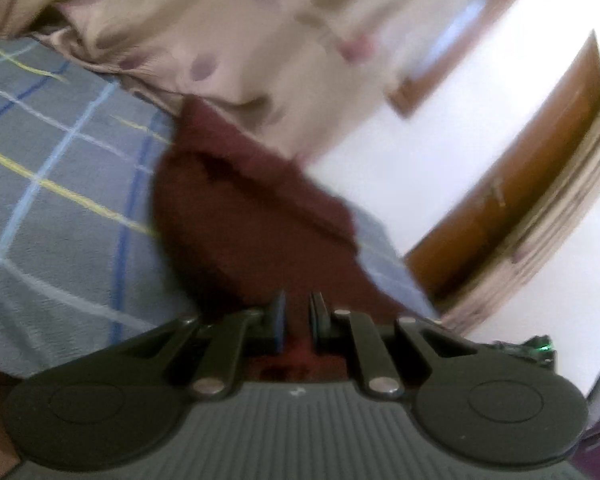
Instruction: Fold small clothes
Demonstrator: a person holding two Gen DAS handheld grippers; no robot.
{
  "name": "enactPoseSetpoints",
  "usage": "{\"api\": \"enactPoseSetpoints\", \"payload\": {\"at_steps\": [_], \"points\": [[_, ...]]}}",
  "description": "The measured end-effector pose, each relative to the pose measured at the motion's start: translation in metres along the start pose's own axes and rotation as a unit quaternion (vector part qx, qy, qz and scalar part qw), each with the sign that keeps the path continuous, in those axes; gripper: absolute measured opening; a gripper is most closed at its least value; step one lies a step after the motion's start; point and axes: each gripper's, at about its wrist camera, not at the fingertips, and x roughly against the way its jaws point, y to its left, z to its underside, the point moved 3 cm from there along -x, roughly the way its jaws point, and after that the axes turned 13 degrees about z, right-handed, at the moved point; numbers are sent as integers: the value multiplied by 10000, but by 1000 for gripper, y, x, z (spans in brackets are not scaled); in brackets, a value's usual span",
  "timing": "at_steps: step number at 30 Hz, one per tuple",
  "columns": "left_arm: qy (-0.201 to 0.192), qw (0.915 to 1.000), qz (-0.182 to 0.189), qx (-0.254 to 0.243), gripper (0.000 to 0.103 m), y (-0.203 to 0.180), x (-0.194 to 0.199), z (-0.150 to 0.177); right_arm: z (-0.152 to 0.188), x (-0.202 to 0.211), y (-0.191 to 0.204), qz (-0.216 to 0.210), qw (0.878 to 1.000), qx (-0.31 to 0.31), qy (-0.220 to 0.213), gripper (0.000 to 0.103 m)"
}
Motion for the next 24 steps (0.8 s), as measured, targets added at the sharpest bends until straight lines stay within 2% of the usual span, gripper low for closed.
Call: {"api": "enactPoseSetpoints", "payload": {"at_steps": [1,3,4,5,7,8,9,10,11,13,15,16,17,18,19,20,21,22,23,24], "points": [[-46,10000,-42,64,16,5,3,1,3,-1,-3,41,10000,17,53,12],[-139,9994,-290,107,42,14,9,3,10,-2,-8,307,9992,196,165,12],[-170,9992,-353,65,73,17,12,3,12,-3,-12,336,9991,148,227,13],[-209,9989,-409,-32,91,19,13,4,14,-2,-16,337,9991,77,244,16],[-279,9979,-578,-117,94,24,13,2,13,-2,-18,454,9987,145,187,17],[-174,9984,-536,-72,95,26,8,1,13,-2,-19,461,9986,169,191,24],[15,9987,-509,-48,95,29,2,2,11,-3,-20,442,9987,146,188,29],[203,9979,-611,-51,95,33,-4,4,10,-4,-22,487,9986,150,153,41],[385,9967,-716,-24,95,38,-11,8,9,-6,-23,574,9981,194,115,47],[693,9950,-687,210,95,49,-21,16,8,-14,-26,680,9972,266,179,47],[813,9946,-510,404,94,55,-26,25,11,-21,-28,707,9966,342,247,47],[892,9941,-436,430,90,57,-29,31,12,-23,-29,685,9966,373,272,48],[971,9936,-382,426,71,57,-33,35,14,-25,-29,684,9964,394,294,47],[1048,9927,-377,462,58,58,-36,39,17,-28,-30,713,9962,372,326,47],[1066,9919,-465,517,36,61,-39,41,18,-30,-31,666,9963,361,396,47],[1005,9915,-584,580,21,64,-39,42,20,-33,-31,608,9963,376,485,47],[923,9920,-588,632,15,66,-38,43,22,-35,-31,654,9956,442,514,47],[810,9932,-528,644,13,64,-36,42,23,-37,-30,748,9943,562,511,38],[722,9947,-456,579,12,60,-34,41,25,-39,-28,785,9931,642,582,15],[650,9958,-404,501,12,54,-32,40,27,-40,-28,781,9929,625,645,12]]}}
